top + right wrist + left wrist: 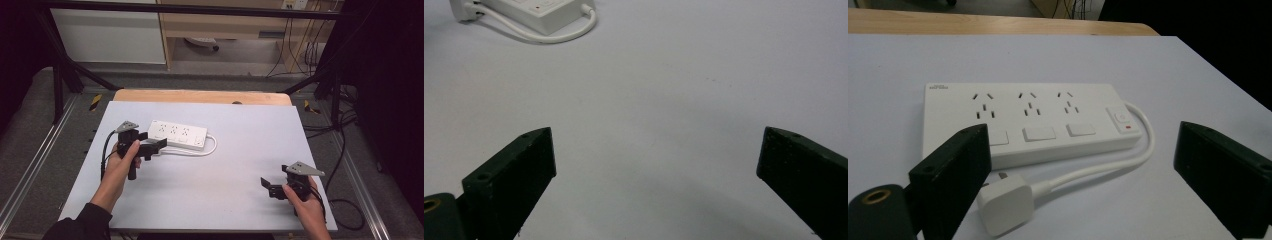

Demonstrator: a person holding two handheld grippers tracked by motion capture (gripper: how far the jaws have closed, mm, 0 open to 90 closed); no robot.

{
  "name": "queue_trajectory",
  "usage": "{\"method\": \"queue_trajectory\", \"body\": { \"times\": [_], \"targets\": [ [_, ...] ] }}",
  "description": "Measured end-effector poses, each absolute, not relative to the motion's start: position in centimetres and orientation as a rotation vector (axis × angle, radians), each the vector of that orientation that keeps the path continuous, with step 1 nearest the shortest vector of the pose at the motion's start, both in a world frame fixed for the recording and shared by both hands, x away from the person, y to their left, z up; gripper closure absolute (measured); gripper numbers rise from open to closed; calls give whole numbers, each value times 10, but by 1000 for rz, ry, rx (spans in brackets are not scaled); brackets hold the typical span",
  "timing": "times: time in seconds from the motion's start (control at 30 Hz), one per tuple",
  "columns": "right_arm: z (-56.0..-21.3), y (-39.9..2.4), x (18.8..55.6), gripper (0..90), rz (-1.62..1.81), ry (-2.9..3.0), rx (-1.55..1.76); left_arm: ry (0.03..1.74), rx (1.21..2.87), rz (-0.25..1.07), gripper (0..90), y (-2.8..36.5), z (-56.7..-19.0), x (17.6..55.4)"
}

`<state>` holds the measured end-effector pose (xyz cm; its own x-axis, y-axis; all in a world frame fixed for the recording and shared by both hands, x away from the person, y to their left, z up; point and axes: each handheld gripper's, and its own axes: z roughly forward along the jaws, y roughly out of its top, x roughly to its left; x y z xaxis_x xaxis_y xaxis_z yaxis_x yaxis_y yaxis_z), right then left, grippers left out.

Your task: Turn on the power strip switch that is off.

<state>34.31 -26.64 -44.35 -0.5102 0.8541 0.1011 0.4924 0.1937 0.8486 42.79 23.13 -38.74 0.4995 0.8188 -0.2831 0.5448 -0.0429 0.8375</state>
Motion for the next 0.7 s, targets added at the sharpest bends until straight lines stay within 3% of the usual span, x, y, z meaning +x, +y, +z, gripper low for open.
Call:
{"method": "queue_trajectory", "body": {
  "times": [0.7],
  "targets": [
    [-444, -266, 343, 27, 1231, 2088, 1260, 1192, 1668, 378, 88, 276, -405, 375]
  ]
}}
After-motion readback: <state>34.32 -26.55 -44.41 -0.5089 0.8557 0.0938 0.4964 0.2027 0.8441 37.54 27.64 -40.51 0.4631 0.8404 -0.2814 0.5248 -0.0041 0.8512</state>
